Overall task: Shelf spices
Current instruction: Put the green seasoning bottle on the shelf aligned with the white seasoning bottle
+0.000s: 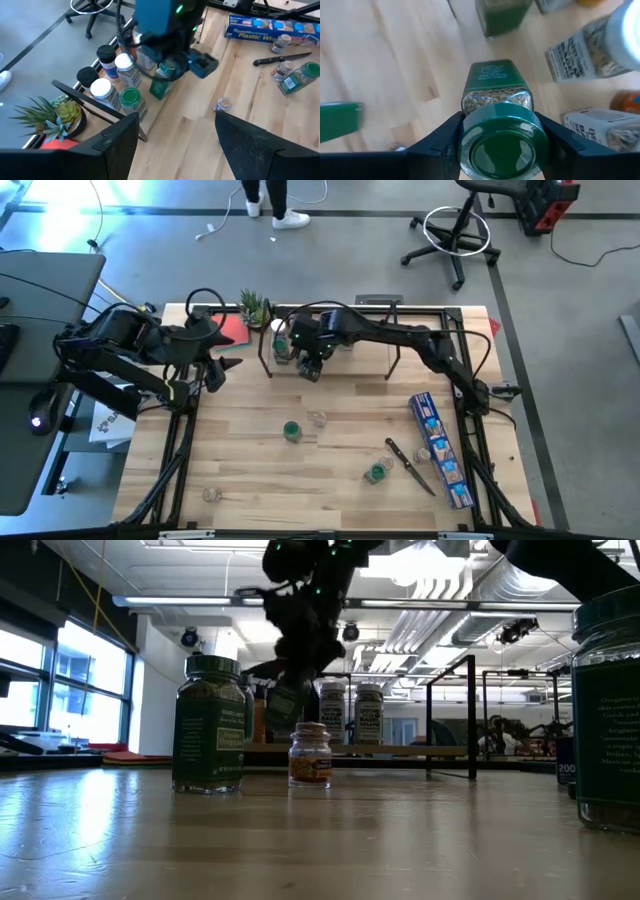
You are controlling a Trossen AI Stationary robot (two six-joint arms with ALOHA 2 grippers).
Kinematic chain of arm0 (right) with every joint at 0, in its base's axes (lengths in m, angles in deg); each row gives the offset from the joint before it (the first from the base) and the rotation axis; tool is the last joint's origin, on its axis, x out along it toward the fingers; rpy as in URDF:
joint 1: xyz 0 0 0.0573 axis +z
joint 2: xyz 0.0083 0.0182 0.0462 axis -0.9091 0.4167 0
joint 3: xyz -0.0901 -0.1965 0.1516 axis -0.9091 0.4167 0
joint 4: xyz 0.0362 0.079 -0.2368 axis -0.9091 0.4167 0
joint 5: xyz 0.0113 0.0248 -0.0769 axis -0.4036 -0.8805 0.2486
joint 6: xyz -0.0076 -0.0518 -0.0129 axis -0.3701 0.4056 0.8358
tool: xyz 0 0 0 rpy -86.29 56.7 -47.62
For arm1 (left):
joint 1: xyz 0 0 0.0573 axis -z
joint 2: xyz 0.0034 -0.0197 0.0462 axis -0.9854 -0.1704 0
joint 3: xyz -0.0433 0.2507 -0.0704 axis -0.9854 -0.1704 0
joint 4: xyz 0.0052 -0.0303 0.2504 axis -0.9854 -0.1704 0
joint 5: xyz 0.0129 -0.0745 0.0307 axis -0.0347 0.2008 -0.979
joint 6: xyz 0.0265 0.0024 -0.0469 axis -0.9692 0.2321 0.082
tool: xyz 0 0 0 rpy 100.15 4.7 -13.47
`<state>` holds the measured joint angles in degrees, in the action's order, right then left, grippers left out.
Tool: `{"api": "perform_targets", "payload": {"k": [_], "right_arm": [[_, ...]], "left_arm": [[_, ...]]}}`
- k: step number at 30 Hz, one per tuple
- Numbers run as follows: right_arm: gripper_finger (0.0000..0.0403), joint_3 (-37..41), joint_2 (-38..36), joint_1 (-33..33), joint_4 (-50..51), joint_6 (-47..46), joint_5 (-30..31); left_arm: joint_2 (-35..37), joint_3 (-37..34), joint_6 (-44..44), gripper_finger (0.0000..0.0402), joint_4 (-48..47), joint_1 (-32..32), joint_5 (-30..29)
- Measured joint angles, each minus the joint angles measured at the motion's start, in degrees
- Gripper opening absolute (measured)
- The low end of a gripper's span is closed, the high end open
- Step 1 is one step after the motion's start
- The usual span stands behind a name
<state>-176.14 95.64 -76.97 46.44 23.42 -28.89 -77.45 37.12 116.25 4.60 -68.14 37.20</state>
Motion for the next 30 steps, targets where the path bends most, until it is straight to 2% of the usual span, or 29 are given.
{"api": "perform_targets", "payload": {"k": [9, 13, 15, 24, 30], "right_arm": [[0.0189, -0.07, -0.05, 0.0, -0.66, -0.25, 2.23], [0.0233, -0.07, -0.05, -0.06, -1.41, -0.25, 2.92], [0.0242, -0.07, -0.06, -0.09, -2.24, -0.25, 3.2], [0.0249, -0.32, -0.1, -0.04, -5.56, 1.41, 6.07], [0.025, -5.5, -0.1, 0.54, -5.11, 6.06, 8.63]], "left_arm": [[-0.2, 0.0, 0.52, 0.0257, 0.02, 0.0, 0.19], [-0.22, 0.0, 0.51, 0.0257, 0.02, 0.0, 0.2], [-0.21, 0.0, 0.51, 0.0257, 0.02, 0.0, 0.16], [-0.21, 0.0, 0.49, 0.0257, 0.01, 0.0, 0.04], [-0.22, -0.02, 0.48, 0.0257, 0.0, 0.0, 0.02]]}}
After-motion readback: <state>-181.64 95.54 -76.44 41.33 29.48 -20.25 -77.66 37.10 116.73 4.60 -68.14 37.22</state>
